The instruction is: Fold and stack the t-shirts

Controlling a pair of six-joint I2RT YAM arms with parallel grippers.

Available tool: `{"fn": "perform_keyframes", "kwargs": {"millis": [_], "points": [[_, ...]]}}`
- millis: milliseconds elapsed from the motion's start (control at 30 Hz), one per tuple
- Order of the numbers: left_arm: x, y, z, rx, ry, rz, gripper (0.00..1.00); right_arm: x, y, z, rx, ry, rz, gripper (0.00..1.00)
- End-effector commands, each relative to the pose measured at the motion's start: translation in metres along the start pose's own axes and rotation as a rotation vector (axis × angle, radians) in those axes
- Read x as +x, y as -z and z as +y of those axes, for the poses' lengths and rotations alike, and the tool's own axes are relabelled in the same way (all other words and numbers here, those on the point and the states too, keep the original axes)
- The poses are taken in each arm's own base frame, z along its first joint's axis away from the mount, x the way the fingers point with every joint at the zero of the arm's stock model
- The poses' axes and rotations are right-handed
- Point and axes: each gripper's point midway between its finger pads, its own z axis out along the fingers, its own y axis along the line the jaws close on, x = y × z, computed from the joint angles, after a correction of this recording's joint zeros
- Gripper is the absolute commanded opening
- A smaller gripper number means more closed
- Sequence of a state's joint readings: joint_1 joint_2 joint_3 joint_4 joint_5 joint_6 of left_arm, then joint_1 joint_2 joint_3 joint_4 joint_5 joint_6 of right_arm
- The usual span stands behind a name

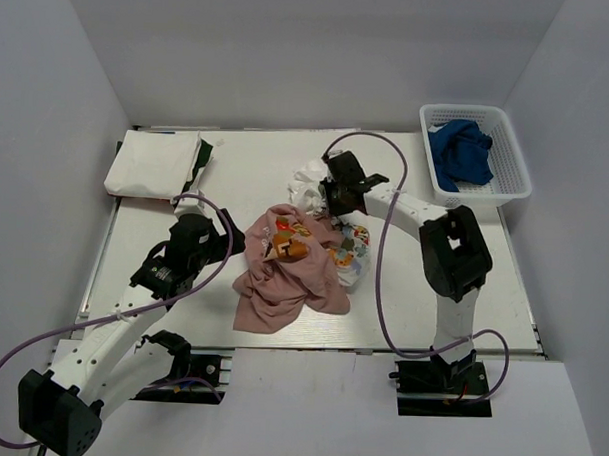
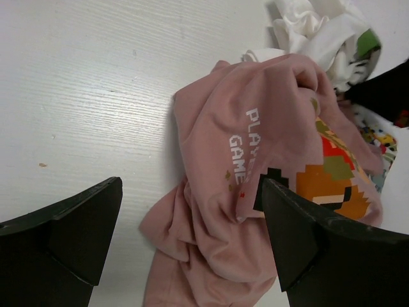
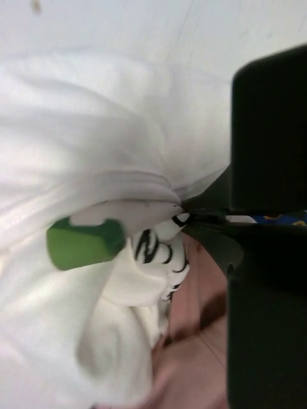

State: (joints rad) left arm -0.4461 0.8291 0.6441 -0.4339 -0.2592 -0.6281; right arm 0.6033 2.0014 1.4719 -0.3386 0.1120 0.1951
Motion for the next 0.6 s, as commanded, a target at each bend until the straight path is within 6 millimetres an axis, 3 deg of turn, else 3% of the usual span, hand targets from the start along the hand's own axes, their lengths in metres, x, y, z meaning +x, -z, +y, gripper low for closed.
{"fn": "perform_keyframes", "kwargs": {"millis": [0, 33, 100, 267, 333, 467, 533, 567], "points": [[-0.005, 0.003, 0.003, -0.021, 0.006, -0.011, 1.00, -0.094, 0.077, -0.019, 0.100, -0.034, -0.340, 0.00], [-0.003, 0.001, 0.004, -0.026, 0.004, -0.004, 1.00, -0.116, 0.113, -0.020, 0.098, -0.043, -0.428, 0.00], [-0.010, 0.002, 0.000, -0.013, 0.010, -0.022, 1.00, -0.147, 0.154, -0.024, 0.116, -0.048, -0.564, 0.00], [-0.011, 0.002, 0.001, -0.020, 0.010, -0.027, 1.00, -0.203, 0.241, -0.042, 0.174, -0.073, -0.831, 0.00], [-0.011, 0.002, 0.001, -0.020, 0.010, -0.027, 1.00, -0.219, 0.265, -0.048, 0.206, -0.074, -0.884, 0.00], [-0.011, 0.000, 0.005, -0.042, 0.008, -0.032, 1.00, -0.266, 0.349, -0.079, 0.337, -0.136, -1.084, 0.00], [-0.010, 0.000, 0.002, -0.035, 0.003, -0.029, 1.00, -0.276, 0.360, -0.104, 0.442, -0.134, -1.104, 0.00], [-0.011, 0.000, 0.004, -0.043, 0.003, -0.035, 1.00, -0.289, 0.385, -0.113, 0.491, -0.140, -1.151, 0.00]]}}
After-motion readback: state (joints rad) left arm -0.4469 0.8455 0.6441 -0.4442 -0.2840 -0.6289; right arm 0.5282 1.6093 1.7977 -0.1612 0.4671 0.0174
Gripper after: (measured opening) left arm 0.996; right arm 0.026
